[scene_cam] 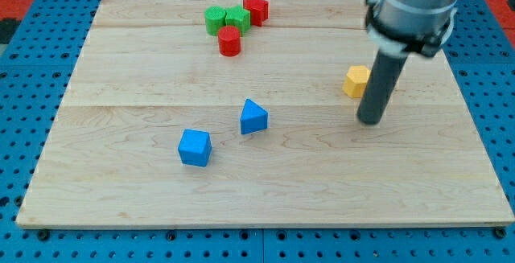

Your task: Place the blue cube top left to the yellow heart

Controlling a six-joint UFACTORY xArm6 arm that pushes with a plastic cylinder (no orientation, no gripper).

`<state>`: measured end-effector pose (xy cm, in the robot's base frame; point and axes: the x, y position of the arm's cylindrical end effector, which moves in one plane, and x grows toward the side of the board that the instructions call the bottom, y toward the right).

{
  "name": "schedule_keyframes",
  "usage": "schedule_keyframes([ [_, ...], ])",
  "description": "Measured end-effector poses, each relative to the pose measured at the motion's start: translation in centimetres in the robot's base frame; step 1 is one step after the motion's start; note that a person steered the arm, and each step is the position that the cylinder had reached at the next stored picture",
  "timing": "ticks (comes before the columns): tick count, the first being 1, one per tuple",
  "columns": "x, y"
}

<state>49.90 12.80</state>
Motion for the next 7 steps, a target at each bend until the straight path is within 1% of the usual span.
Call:
schedule_keyframes([
  [1,6.6,-9.3],
  [2,8.8,-20.3],
  [3,4.5,-22.8],
  [4,-0.8,-21.2],
  [5,-4.4,-19.5],
  [6,-5.3,-18.5],
  [7,-6.9,-22.8],
])
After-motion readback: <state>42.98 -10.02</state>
